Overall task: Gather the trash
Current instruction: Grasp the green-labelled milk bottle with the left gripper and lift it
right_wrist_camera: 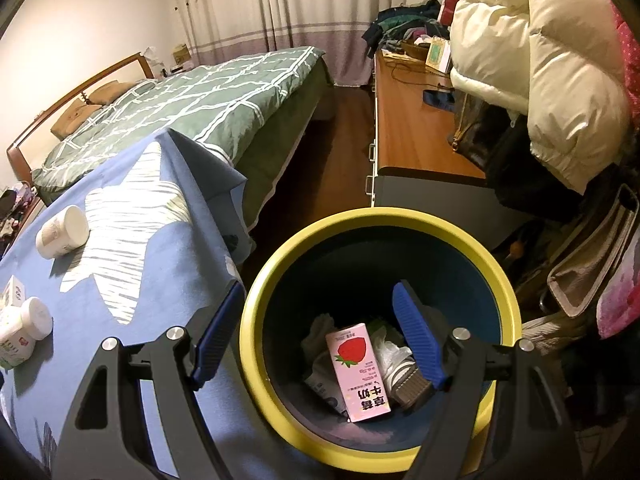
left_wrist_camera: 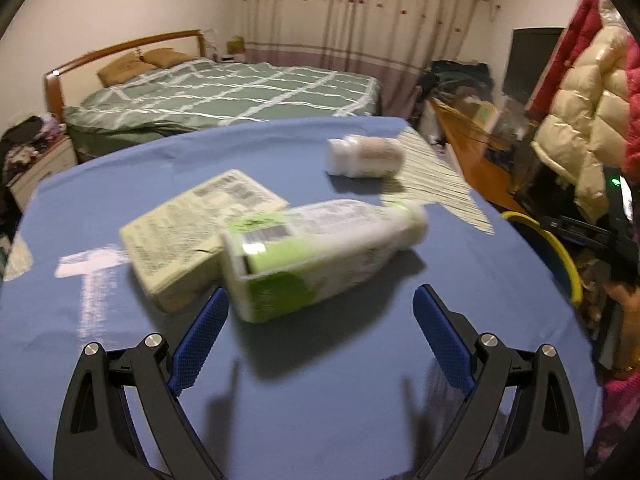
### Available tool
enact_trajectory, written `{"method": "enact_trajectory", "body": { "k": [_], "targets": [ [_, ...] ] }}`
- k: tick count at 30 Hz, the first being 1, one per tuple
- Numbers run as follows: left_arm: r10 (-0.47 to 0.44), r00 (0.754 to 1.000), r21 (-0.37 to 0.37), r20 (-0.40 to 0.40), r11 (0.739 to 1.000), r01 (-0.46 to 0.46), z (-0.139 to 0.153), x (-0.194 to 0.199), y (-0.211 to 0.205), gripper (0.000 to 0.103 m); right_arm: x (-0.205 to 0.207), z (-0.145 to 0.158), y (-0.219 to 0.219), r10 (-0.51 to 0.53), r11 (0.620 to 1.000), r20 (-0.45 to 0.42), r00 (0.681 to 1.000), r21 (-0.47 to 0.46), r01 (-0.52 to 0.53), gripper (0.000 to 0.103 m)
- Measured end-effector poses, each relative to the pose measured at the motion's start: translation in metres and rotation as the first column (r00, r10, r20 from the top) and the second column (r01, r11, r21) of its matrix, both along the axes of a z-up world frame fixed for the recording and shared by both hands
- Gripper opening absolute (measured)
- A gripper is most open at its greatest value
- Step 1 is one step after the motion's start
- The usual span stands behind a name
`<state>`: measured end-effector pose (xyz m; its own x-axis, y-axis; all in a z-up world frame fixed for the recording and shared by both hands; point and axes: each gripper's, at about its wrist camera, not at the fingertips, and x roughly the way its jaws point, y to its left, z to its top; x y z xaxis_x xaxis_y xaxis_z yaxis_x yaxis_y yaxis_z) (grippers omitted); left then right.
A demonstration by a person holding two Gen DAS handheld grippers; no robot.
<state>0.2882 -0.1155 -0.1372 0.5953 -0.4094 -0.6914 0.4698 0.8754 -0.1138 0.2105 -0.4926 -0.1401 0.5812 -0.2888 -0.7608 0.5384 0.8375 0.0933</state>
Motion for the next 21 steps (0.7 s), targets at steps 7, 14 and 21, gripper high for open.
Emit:
{"method": "enact_trajectory", "body": {
  "k": [7,14,21],
  "targets": [
    [-0.244,0.969,-0.107,-0.050,0.965,0.237,0.010,-0.033,-0.028,0.092,0.000,-0.001,-0.001,0.006,1.000,0.007,1.000,0.022,-0.006,0.073],
    [-0.176,0.984,-0.015,0.018,0.984,0.176,0.031,-0.026,-0.039,0.092,0.001,-0.001,0.000,0.009,1.000,0.005,1.000,0.024,-0.009,0.073],
    [-0.190,0.980,0.109,-0.049,0.975,0.195,0.011,-0.006,-0.068,0.081,0.002,-0.002,0.003,0.010,0.999,0.000,1.000,0.031,-0.010,0.073]
  ]
}}
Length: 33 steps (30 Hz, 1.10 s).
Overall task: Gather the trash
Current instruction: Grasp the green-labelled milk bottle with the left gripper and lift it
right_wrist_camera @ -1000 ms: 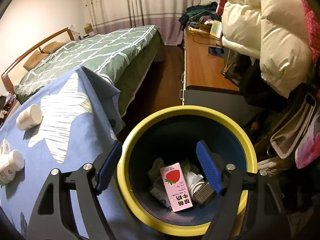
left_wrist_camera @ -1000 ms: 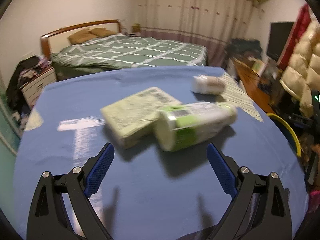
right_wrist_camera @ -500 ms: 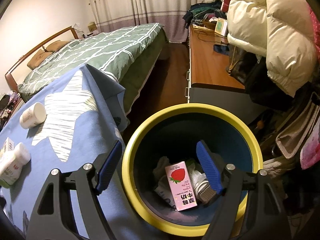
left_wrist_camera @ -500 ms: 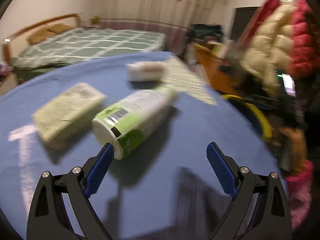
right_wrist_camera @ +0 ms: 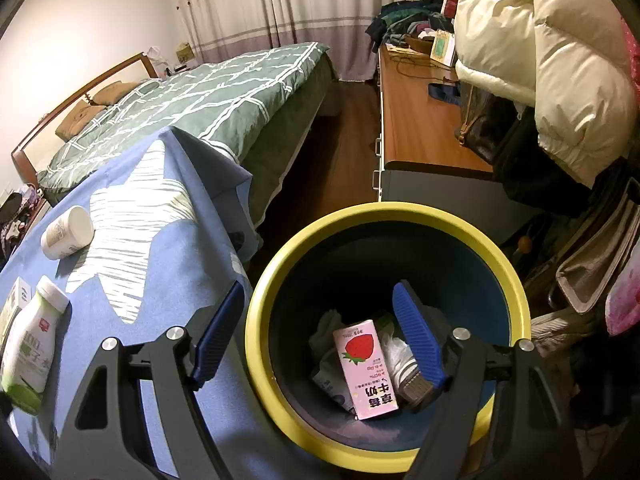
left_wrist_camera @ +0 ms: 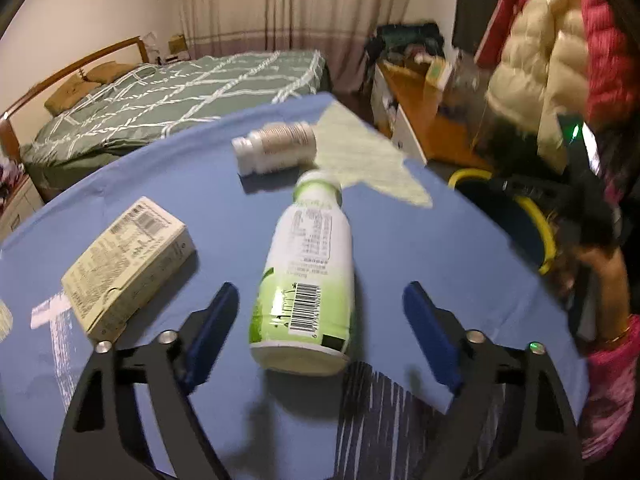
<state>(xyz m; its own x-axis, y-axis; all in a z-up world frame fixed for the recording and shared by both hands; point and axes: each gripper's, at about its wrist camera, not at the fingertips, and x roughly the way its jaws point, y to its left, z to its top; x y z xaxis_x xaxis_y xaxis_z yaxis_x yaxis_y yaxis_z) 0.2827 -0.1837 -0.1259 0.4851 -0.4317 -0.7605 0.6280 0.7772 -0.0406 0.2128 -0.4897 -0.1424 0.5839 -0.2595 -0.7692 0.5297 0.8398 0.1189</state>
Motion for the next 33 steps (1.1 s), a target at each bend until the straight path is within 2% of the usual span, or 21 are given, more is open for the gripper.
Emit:
{"method": "enact_trajectory", "body": {
  "k": [2,6,9,11,13,16,22,24,33],
  "targets": [
    [0.000,1.000,0.026,-0.002,1.000,0.000,-0.007,0.002,-0.003,0.076,0.000,0.000,0.000,0.002,1.000,0.001,1.000,0.003,-0.002,0.073],
    [0.009,1.000,0.031,-0.009,0.999,-0.009,-0.015,0.006,-0.003,0.074,0.000,-0.001,0.000,0.010,1.000,0.002,1.000,0.012,-0.010,0.073],
    [0.015,1.000,0.023,-0.014,1.000,-0.015,-0.018,0.008,-0.001,0.064,0.000,-0.001,-0.001,0.014,1.000,0.004,1.000,0.017,-0.014,0.073],
    [0.010,1.000,0.010,-0.016,1.000,-0.010,-0.020,0.009,0.001,0.052,0.001,-0.002,0.000,0.015,1.000,0.004,1.000,0.018,-0.015,0.073],
    [0.010,1.000,0.008,-0.011,1.000,-0.010,-0.020,0.010,0.002,0.052,0.001,-0.002,-0.001,0.014,1.000,0.003,1.000,0.018,-0.014,0.073],
    [0.009,0.999,0.037,0.040,0.999,-0.010,-0.013,0.001,0.001,0.052,0.001,-0.002,-0.001,0.014,1.000,0.005,1.000,0.017,-0.014,0.073],
    [-0.004,0.988,0.052,0.152,0.999,-0.004,0.022,-0.027,-0.001,0.052,0.000,-0.001,-0.003,0.011,0.999,0.020,1.000,0.029,-0.012,0.073],
    [-0.003,0.986,0.042,0.165,0.999,-0.004,0.034,-0.033,-0.002,0.052,-0.006,0.001,-0.004,0.008,0.999,0.052,0.999,0.035,-0.010,0.073],
    [-0.013,0.981,0.023,0.195,1.000,0.009,0.075,-0.052,-0.014,0.052,-0.041,0.010,-0.010,0.031,0.998,0.088,0.996,0.043,-0.035,0.073]
  ]
}}
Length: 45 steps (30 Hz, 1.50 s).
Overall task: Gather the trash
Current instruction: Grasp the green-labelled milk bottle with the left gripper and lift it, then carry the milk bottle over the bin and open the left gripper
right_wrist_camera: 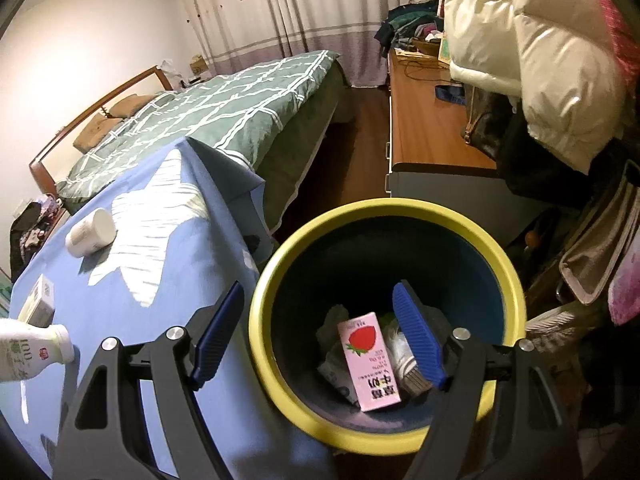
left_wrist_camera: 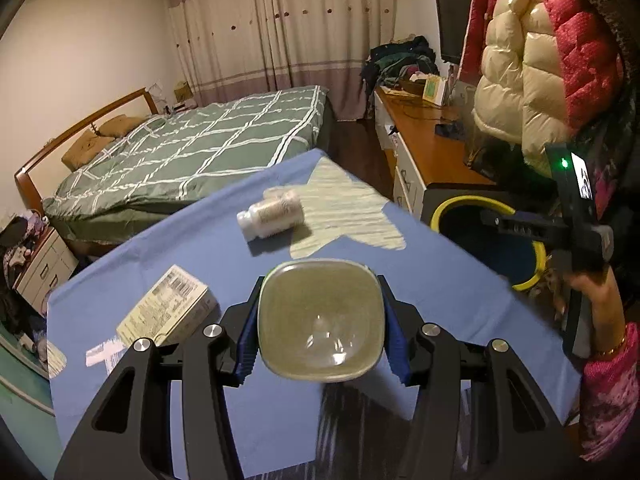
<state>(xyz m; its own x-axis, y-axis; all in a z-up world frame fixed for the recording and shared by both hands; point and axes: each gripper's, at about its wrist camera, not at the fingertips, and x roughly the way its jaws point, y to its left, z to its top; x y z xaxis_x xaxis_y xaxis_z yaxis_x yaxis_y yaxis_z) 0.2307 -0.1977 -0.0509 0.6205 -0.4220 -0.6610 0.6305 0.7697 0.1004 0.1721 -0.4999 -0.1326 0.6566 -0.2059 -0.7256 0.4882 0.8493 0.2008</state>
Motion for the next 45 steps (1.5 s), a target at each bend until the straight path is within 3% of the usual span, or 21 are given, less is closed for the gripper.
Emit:
{"method": "enact_trajectory", "body": {
  "k": [18,23,30,35,40,42,43,44,45],
  "targets": [
    [-0.034,0.999,-0.005,0.030,0.999,0.034,0.011,-0.012,-0.066,0.052,-0.070,0.031,-0.026,0.013,0.999,0.094,0.995,-0.031,-0.010,0.073],
    [-0.081,0.996,-0.025,0.039,0.996,0.082,0.024,-0.016,-0.090,0.052,-0.086,0.032,-0.042,-0.022,0.999,0.096,0.995,-0.042,0.026,0.073],
    [-0.182,0.983,-0.084,0.027,0.979,0.184,0.038,-0.015,-0.156,0.052,-0.091,0.027,-0.060,-0.056,0.998,0.075,0.996,-0.035,0.059,0.073],
    [-0.233,0.972,-0.112,-0.012,0.967,0.230,0.028,-0.011,-0.210,0.052,-0.094,0.023,-0.068,-0.068,0.997,0.063,0.996,-0.032,0.070,0.073],
    [-0.241,0.969,-0.097,-0.061,0.967,0.234,-0.003,0.000,-0.254,0.052,-0.094,0.021,-0.070,-0.082,0.996,0.050,0.995,-0.034,0.084,0.073],
    [-0.220,0.972,-0.087,-0.084,0.973,0.213,-0.016,0.004,-0.258,0.057,-0.094,0.021,-0.070,-0.084,0.996,0.044,0.995,-0.036,0.086,0.073],
    [-0.204,0.975,-0.093,-0.082,0.976,0.197,-0.019,0.005,-0.256,0.073,-0.094,0.021,-0.068,-0.083,0.996,0.042,0.996,-0.038,0.085,0.073],
    [-0.196,0.977,-0.102,-0.079,0.977,0.187,-0.020,0.006,-0.253,0.080,-0.093,0.021,-0.068,-0.082,0.996,0.041,0.996,-0.041,0.084,0.073],
    [-0.188,0.980,-0.112,-0.072,0.977,0.179,-0.020,0.005,-0.246,0.081,-0.093,0.021,-0.066,-0.081,0.996,0.039,0.996,-0.044,0.082,0.073]
  ]
}}
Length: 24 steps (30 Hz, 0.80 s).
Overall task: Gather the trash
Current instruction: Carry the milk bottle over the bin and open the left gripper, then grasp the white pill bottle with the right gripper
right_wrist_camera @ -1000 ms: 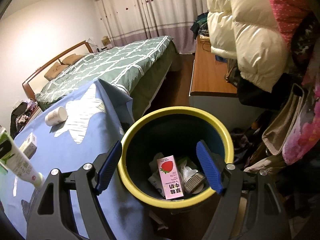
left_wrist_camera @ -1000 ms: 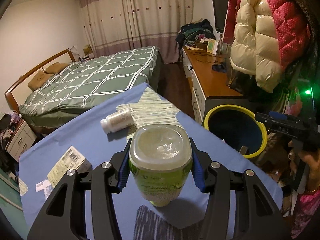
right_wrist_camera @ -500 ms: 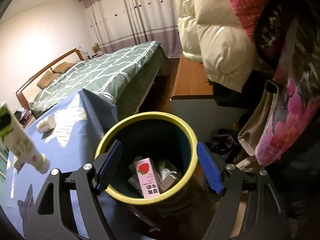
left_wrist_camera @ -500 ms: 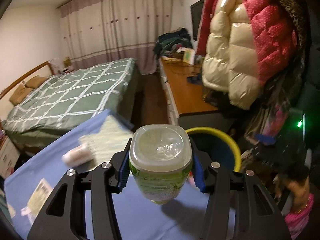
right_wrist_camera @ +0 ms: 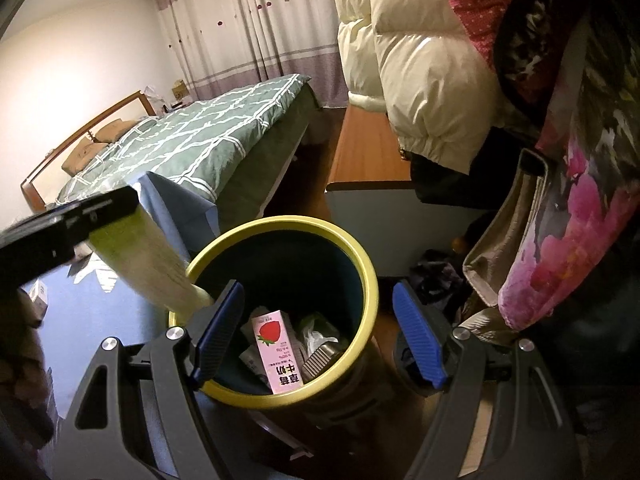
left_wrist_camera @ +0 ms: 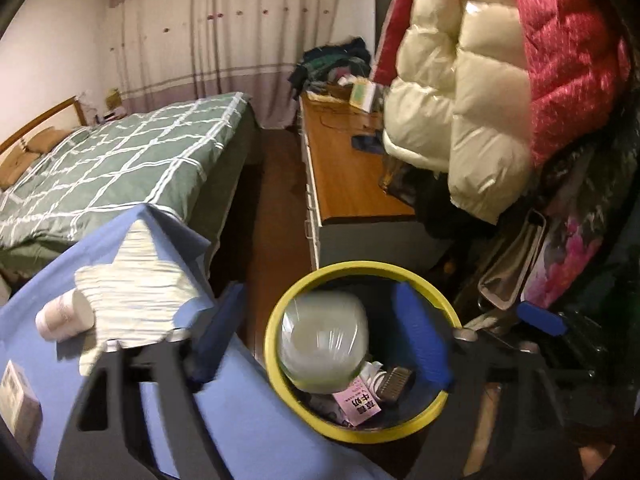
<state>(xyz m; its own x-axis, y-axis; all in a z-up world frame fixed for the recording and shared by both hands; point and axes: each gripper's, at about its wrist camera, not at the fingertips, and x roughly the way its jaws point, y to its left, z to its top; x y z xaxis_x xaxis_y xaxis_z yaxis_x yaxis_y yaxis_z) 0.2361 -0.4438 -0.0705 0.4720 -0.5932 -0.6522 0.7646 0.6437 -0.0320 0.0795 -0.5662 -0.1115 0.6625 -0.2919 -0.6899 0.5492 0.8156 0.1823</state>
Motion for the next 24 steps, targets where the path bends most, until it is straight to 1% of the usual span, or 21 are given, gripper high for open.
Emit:
{"method": "enact_trajectory", "body": {
  "k": [2,5,9,11,14,16,17,18,20,21,22,23,24],
  "targets": [
    [0.012,1.000,-0.007,0.017,1.000,-0.012,0.004,-0.001,0.015,0.081,0.004,0.000,0.004,0.007,1.000,-0.004,1.000,-0.003,-0.007,0.073],
    [0.044,0.998,-0.021,0.047,0.999,-0.043,0.013,-0.002,0.049,0.082,0.007,0.001,0.011,0.018,1.000,-0.004,1.000,-0.008,-0.018,0.073],
    [0.135,0.987,-0.040,0.091,0.990,-0.132,0.019,-0.002,0.116,0.084,0.020,0.004,0.028,0.058,0.998,-0.008,0.998,-0.020,-0.058,0.073],
    [0.196,0.974,-0.039,0.117,0.980,-0.193,0.019,-0.001,0.152,0.084,0.025,0.006,0.034,0.070,0.997,-0.009,0.997,-0.025,-0.070,0.073],
    [0.299,0.942,-0.032,0.151,0.954,-0.298,0.015,0.004,0.212,0.085,0.044,0.011,0.053,0.129,0.992,0.002,0.992,-0.013,-0.129,0.073],
    [0.377,0.911,-0.025,0.170,0.925,-0.378,0.013,0.009,0.257,0.085,0.053,0.014,0.065,0.155,0.988,0.001,0.988,-0.019,-0.155,0.073],
    [0.401,0.899,-0.021,0.177,0.915,-0.404,0.011,0.011,0.272,0.085,0.058,0.016,0.071,0.168,0.985,0.000,0.986,-0.026,-0.168,0.073],
    [0.438,0.879,-0.018,0.187,0.896,-0.443,0.009,0.015,0.295,0.085,0.071,0.018,0.085,0.203,0.979,-0.002,0.979,-0.035,-0.203,0.073],
    [0.494,0.848,-0.018,0.192,0.866,-0.500,0.006,0.021,0.330,0.085,0.082,0.021,0.099,0.232,0.971,-0.007,0.973,-0.048,-0.232,0.073],
    [0.524,0.830,-0.018,0.192,0.847,-0.531,0.003,0.025,0.350,0.085,0.096,0.024,0.115,0.272,0.961,-0.007,0.962,-0.057,-0.272,0.073],
    [0.547,0.814,-0.019,0.194,0.832,-0.554,0.001,0.028,0.366,0.085,0.101,0.024,0.121,0.291,0.955,-0.006,0.957,-0.053,-0.290,0.073],
    [0.578,0.791,-0.023,0.201,0.810,-0.586,-0.002,0.032,0.385,0.085,0.108,0.025,0.128,0.311,0.949,-0.005,0.950,-0.047,-0.311,0.073],
    [0.596,0.776,-0.023,0.207,0.796,-0.606,-0.006,0.034,0.397,0.085,0.123,0.027,0.142,0.354,0.935,-0.002,0.935,-0.033,-0.354,0.073]
  ]
}}
